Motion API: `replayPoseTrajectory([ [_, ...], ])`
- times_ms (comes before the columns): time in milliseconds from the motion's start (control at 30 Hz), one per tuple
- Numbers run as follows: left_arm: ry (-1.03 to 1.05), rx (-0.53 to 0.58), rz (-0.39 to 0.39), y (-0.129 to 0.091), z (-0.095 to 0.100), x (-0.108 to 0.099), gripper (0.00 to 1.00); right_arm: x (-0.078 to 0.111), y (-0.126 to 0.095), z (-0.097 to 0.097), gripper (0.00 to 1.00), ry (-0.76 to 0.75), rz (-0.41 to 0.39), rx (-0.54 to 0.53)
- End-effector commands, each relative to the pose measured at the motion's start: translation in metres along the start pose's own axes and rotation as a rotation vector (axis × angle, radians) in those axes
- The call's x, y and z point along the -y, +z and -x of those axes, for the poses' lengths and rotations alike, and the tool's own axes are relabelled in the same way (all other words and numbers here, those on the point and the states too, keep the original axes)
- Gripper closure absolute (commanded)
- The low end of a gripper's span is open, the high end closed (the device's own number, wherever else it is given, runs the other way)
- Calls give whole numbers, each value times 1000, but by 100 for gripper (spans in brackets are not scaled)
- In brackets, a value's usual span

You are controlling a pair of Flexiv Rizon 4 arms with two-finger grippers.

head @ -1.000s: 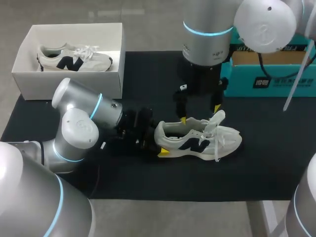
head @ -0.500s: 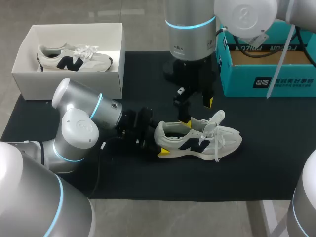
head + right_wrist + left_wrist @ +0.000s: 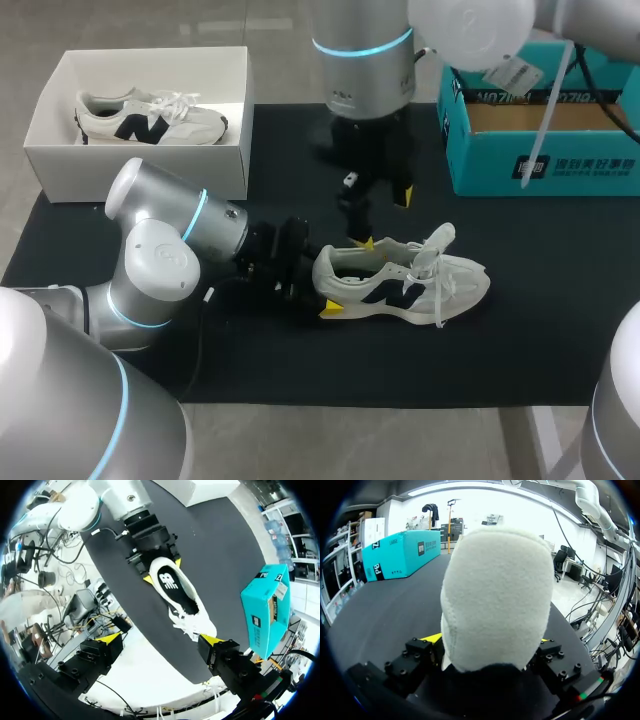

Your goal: Take the shoe out of the shoebox, open the shoe tongue, remove and reinsert the insole, then place the shoe into the shoebox

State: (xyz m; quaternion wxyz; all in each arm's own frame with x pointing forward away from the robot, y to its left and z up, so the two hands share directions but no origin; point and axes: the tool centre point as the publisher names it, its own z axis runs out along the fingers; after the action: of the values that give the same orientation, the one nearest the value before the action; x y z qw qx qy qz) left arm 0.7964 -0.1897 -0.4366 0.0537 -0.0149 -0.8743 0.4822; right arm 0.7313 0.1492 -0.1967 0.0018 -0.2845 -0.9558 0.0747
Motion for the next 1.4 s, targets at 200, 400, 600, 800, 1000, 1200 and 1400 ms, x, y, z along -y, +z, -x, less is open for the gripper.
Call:
replayPoseTrajectory([
  [200, 0, -2, -1, 1, 1, -2, 100, -22, 7, -2, 100, -101, 23, 41],
  [400, 0, -2, -1, 1, 1, -2, 100, -37, 14, -1, 100, -174, 11, 27],
  [600, 0, -2, -1, 1, 1, -2, 100, -37, 14, -1, 100, -174, 11, 27],
  [800, 0, -2, -1, 1, 1, -2, 100, -37, 14, -1, 100, -174, 11, 27],
  [1000, 0, -2, -1, 1, 1, -2, 100, -37, 14, -1, 100, -174, 11, 27],
  [1200, 0, -2, -1, 1, 1, -2, 100, -40, 34, 10, 100, -186, 88, -29],
  [1400, 0, -2, -1, 1, 1, -2, 100, -42, 55, 22, 100, -190, 92, -15],
])
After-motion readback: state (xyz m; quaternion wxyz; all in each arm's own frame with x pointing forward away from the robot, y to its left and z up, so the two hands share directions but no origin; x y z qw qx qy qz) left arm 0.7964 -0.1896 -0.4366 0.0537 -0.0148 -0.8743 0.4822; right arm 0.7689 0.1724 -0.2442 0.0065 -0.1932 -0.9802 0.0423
